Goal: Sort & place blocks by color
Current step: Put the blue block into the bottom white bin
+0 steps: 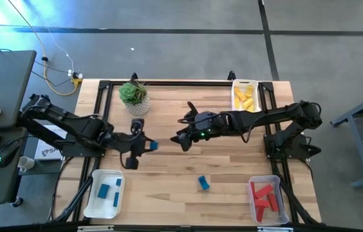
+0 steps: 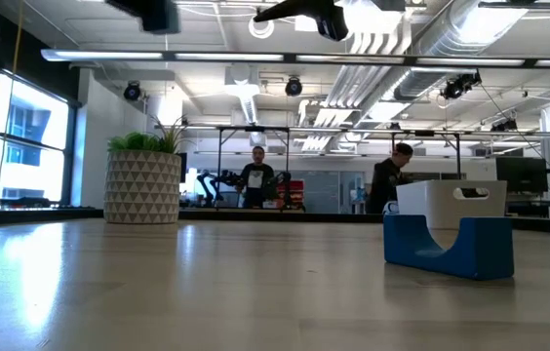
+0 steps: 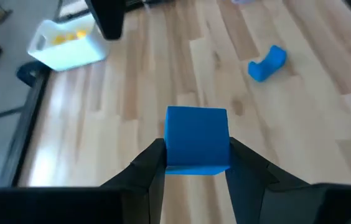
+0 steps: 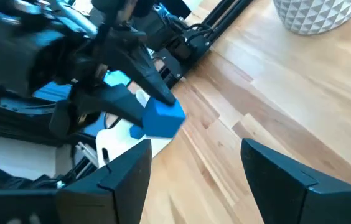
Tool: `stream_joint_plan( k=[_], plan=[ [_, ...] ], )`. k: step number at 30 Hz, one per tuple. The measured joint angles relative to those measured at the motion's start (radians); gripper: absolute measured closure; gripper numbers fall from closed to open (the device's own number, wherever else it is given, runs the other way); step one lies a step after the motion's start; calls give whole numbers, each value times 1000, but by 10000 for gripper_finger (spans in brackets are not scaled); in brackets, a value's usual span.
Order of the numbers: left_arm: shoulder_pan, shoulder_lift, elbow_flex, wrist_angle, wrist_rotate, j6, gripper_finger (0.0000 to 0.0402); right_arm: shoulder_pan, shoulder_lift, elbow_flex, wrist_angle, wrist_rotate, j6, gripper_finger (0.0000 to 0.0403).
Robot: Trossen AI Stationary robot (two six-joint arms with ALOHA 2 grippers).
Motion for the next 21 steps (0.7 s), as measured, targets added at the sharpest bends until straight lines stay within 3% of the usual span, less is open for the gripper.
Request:
stream_joint_plan(
  k=[5, 12, 21],
  plan=[
    [-75, -26, 1, -145, -3, -184, 294, 26, 0, 0, -21, 50, -34, 169],
    [-231, -43, -1, -412, 23, -584, 295, 42, 0, 0, -88, 58, -53, 169],
    [-472, -29, -1, -520, 246, -1083, 295, 46, 0, 0, -255, 56, -31, 169]
  ],
)
